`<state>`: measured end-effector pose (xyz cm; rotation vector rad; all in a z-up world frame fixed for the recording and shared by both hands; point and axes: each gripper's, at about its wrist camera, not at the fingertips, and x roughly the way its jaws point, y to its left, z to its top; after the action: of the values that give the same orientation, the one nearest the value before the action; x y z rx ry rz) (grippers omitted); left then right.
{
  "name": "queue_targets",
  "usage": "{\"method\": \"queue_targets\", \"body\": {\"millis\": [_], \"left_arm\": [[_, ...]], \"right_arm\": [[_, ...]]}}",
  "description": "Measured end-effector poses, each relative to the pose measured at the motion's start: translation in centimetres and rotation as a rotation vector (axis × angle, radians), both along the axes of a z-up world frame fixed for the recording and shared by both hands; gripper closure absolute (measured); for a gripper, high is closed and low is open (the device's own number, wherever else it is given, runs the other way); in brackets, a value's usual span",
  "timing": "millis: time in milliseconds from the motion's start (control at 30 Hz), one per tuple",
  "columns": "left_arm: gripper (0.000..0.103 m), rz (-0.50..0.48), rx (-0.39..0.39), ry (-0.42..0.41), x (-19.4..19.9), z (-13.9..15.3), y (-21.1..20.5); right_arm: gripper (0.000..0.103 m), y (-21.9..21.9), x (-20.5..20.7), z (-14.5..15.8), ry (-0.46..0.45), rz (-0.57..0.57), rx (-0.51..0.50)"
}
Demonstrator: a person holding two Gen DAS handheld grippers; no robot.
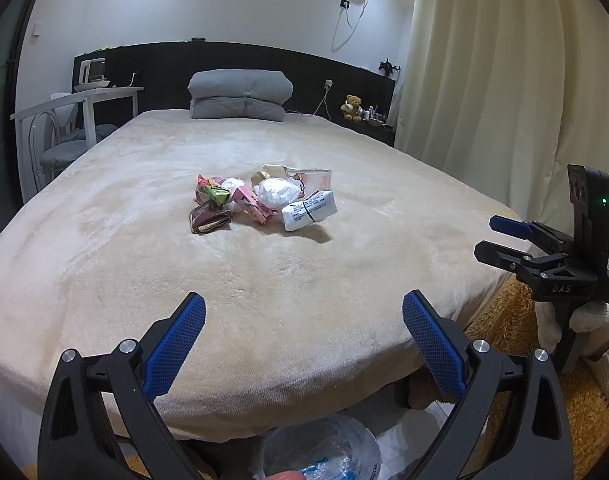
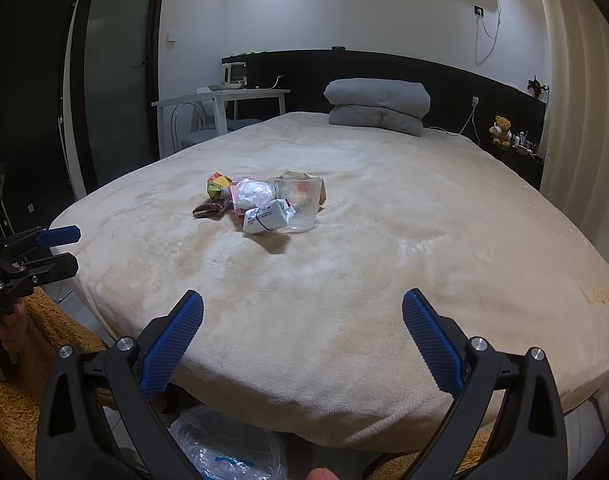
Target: Collect trash
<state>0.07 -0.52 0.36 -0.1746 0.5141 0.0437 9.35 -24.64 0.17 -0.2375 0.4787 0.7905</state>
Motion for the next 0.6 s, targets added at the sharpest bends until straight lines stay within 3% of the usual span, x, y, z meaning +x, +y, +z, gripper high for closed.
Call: {"method": "queue_targets", "body": {"millis": [600], "left_arm": [[0.006, 0.0, 0.006, -0.002, -0.09, 0.04, -0.03]], "right_arm": [[0.005, -0.29, 0.37, -0.28, 0.0, -0.018, -0.003]]}}
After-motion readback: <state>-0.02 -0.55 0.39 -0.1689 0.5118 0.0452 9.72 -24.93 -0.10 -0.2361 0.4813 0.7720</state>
